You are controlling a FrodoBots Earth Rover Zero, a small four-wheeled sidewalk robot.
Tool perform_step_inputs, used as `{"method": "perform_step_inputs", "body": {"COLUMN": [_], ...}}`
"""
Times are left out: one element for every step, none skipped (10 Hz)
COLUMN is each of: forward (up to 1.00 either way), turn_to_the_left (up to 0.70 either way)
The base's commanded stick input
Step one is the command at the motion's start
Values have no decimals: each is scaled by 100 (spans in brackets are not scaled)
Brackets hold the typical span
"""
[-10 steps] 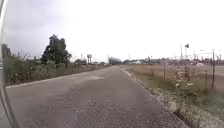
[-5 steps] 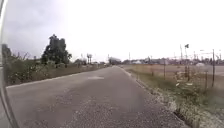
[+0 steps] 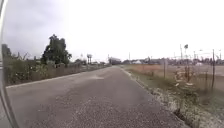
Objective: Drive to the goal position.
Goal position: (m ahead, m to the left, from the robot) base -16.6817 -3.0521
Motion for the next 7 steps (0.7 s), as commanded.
{"method": "perform_step_inputs", "body": {"forward": [8, 7, 8, 8, 7, 8, 8], "turn_to_the_left": [0, 0, 0, 0, 0, 0, 0]}}
